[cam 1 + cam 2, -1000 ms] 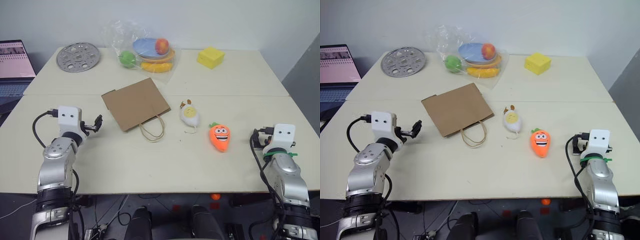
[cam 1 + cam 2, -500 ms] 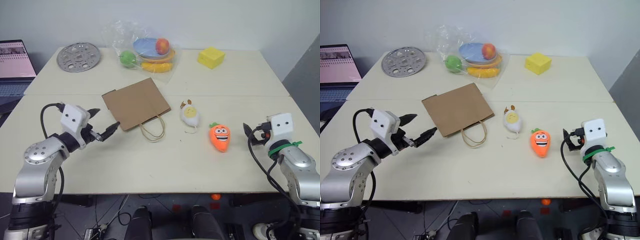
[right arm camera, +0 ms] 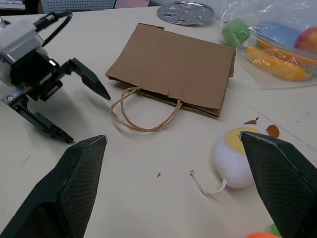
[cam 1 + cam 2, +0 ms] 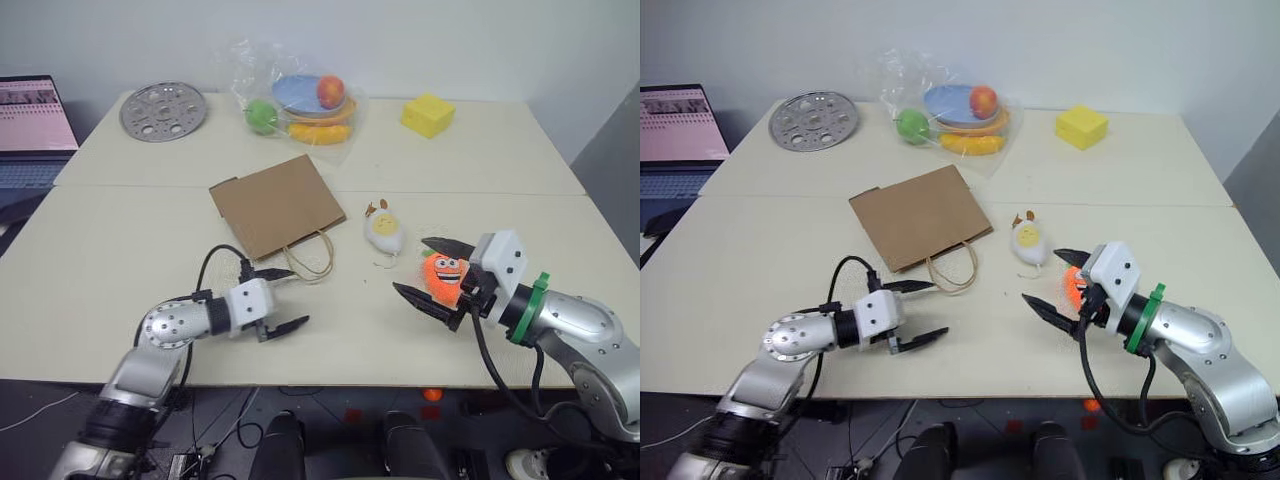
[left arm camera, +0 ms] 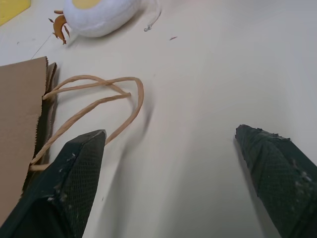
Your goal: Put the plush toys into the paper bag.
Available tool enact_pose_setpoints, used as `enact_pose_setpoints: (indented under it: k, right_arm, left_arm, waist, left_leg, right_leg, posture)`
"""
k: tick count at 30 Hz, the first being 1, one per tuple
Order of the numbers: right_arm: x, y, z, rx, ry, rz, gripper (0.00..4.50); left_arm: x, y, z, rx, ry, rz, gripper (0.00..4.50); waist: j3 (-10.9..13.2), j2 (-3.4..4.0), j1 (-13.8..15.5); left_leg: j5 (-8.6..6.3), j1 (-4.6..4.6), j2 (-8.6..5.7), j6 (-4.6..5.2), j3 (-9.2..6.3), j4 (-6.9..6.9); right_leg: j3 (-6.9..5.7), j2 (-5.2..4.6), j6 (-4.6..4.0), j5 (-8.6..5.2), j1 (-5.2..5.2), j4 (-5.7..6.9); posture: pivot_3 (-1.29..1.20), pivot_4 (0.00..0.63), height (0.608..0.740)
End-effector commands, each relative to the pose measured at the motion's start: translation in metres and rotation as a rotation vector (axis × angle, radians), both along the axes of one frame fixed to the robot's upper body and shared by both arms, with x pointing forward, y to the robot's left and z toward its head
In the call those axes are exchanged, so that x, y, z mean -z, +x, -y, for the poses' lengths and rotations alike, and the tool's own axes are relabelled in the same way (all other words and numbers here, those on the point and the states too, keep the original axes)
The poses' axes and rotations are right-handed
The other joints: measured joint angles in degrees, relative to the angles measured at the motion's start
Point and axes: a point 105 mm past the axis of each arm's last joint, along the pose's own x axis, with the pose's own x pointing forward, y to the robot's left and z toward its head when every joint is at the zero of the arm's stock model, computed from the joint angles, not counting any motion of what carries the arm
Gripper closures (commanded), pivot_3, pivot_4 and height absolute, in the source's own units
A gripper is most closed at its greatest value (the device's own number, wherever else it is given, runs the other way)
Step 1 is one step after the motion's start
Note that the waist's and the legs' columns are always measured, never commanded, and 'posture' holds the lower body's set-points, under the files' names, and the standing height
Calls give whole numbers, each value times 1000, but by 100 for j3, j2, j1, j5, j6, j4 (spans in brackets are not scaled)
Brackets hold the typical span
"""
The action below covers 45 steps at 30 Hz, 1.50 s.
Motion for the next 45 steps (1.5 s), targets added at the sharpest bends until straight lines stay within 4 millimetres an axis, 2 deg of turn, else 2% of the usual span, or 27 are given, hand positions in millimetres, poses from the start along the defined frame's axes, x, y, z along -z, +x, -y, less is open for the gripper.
enact_pose_setpoints:
  k: [1, 2, 11, 12, 14, 23, 26, 31, 34, 38, 41, 45]
  right_arm:
    - [-9, -3, 3, 52, 14, 43, 0]
    - [-9, -4, 3, 66, 19, 43, 0]
    - [-9, -8, 3, 103, 39, 33, 0]
    - [-9, -6, 5, 112, 44, 35, 0]
    - [-10, -5, 6, 122, 50, 38, 0]
    - [-2, -6, 1, 117, 63, 18, 0]
    - [1, -4, 1, 125, 51, 16, 0]
    - [2, -2, -1, 116, 52, 20, 0]
    - [5, 0, -3, 108, 50, 15, 0]
    - [7, 3, -5, 101, 47, 15, 0]
    - [9, 7, -8, 95, 55, 13, 0]
    - [8, 24, -28, 86, 95, 23, 0]
  left_arm:
    - [-4, 6, 5, 5, -1, 51, 24]
    - [-4, 8, 7, 1, -3, 54, 24]
    - [1, 16, 14, -6, -43, 19, 24]
    - [0, 16, 16, -8, -54, 16, 200]
    - [-2, 17, 18, -9, -67, 14, 619]
    - [-4, 19, 19, -40, -86, 18, 3540]
    - [-14, 22, 20, -87, -200, -39, 4476]
    - [-45, 21, 15, -63, -290, -105, 4476]
    - [-78, 14, 14, 17, -377, -206, 4476]
    - [-104, 6, 13, 85, -435, -295, 4476]
    - [-128, 10, 7, 90, -488, -335, 4476]
    - [-157, 18, 1, 122, -528, -362, 4476]
  waist:
    - [0, 0, 8]
    - [0, 0, 7]
    - [-1, 0, 9]
    - [-1, 0, 12]
    - [-1, 0, 12]
    - [-1, 0, 3]
    - [-1, 0, 4]
    - [0, 0, 0]
    - [0, -1, -6]
    - [1, -2, -13]
    - [2, -3, -15]
    - [3, -5, -31]
  left_leg:
    - [0, 0, 0, 0, -1, 0]
    - [0, 0, 0, 0, -2, 0]
    - [0, 2, 0, 0, -2, 2]
    - [0, 2, -1, 0, -2, 2]
    - [0, 1, -1, 0, -2, 3]
    - [0, 1, -1, 0, -5, 1]
    - [0, 1, -1, 0, -5, 2]
    - [0, 1, -1, 0, -6, 2]
    - [0, 1, -1, 0, -9, 2]
    - [0, 0, 0, 0, -8, 2]
    - [0, 1, 0, 0, -11, 2]
    - [1, 2, 0, 1, -11, 5]
  right_leg:
    - [-1, 0, 5, 3, 0, 1]
    - [-2, 0, 27, 15, 0, 1]
    - [-2, 0, 29, 16, 3, 1]
    - [-1, 0, 29, 16, 4, 1]
    - [-2, 0, 29, 16, 4, 1]
    - [-3, 1, 42, 23, 2, 3]
    - [-3, 1, 42, 23, 2, 3]
    - [-5, 1, 42, 24, 2, 6]
    - [-6, 2, 43, 23, 1, 7]
    - [-6, 1, 43, 23, 1, 4]
    - [-9, 2, 44, 23, 1, 6]
    - [-8, 4, 43, 23, 0, 7]
  posture:
    - [0, 150, 740]
    - [0, 150, 740]
    - [0, 150, 740]
    - [0, 150, 740]
    - [0, 150, 740]
    - [0, 150, 740]
    - [0, 150, 740]
    - [0, 150, 740]
    - [0, 150, 740]
    - [0, 150, 740]
    - [0, 150, 740]
    - [0, 150, 740]
